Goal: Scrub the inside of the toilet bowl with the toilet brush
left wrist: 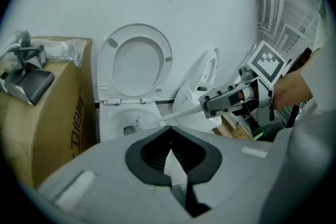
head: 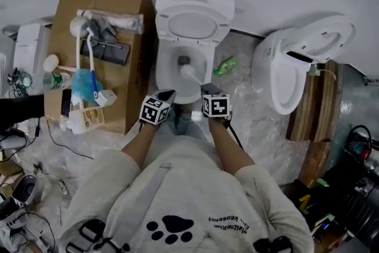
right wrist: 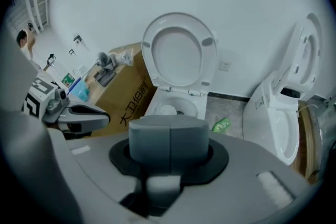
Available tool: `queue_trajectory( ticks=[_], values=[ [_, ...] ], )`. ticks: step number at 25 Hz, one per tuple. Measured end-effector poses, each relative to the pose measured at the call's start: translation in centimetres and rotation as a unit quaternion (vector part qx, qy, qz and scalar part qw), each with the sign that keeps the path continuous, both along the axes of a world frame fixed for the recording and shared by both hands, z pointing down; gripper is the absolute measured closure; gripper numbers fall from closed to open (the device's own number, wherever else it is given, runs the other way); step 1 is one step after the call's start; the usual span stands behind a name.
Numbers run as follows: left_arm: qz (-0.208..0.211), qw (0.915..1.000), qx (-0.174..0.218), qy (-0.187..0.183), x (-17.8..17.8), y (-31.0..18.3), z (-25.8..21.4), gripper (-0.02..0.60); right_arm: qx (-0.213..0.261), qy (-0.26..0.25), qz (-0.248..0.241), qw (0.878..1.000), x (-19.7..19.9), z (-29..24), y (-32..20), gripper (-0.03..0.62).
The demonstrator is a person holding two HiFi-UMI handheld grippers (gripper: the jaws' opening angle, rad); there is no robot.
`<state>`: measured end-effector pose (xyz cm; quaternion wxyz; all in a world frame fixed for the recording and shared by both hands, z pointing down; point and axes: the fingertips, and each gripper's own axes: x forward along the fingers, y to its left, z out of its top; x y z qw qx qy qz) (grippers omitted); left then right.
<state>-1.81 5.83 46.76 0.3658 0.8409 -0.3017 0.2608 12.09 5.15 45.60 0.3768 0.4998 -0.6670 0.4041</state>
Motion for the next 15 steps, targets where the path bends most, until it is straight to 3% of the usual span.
queue_trajectory(
  ticks=[5, 10, 13, 15],
  values=[
    [-0.017, 0.9993, 0.03, 0.014, 0.7, -2.0, -4.0, 0.583, 0.078, -0.014, 0.006, 0.997, 0.4, -5.3, -2.1, 0.447],
    [-0.039, 0.9944, 0.092, 0.035, 1.8, -5.6, -9.7, 0.583, 0.177, -0.011, 0.013, 0.984, 1.2, -12.0, -5.1, 0.447],
    [-0.041, 0.986, 0.16, 0.019, 2.0, -8.5, -14.6, 0.583, 0.241, -0.028, 0.033, 0.97, 1.4, -16.5, -6.9, 0.447],
    [-0.043, 0.9743, 0.221, 0.003, 1.9, -10.4, -18.5, 0.583, 0.283, -0.04, 0.037, 0.958, 1.3, -19.6, -8.1, 0.447]
  ],
)
